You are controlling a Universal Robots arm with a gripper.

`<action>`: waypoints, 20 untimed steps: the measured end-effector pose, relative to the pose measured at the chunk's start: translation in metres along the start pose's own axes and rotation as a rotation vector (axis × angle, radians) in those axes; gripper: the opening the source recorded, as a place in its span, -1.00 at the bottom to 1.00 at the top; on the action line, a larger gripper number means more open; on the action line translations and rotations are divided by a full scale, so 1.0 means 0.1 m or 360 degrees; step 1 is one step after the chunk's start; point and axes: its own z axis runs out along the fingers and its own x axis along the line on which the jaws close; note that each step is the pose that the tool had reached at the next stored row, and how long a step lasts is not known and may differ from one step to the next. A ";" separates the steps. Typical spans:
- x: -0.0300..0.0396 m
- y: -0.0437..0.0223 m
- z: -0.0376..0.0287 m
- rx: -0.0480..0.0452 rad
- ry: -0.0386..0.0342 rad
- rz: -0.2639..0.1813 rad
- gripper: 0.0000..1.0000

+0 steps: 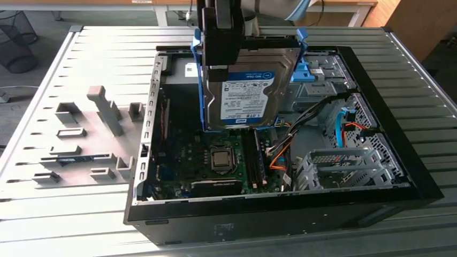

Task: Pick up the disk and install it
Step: 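Pick up the disk, then insert the disk into the insertion slot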

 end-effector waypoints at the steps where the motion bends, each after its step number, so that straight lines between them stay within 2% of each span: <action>1: -0.001 0.000 -0.001 0.0000 0.0000 0.0000 -0.25; 7: -0.021 -0.006 0.001 0.0000 0.0000 0.0001 -0.25; 9: -0.058 -0.016 0.004 0.0000 0.0000 0.0002 -0.25; 20: -0.079 -0.018 0.004 0.0000 0.0000 0.0002 -0.25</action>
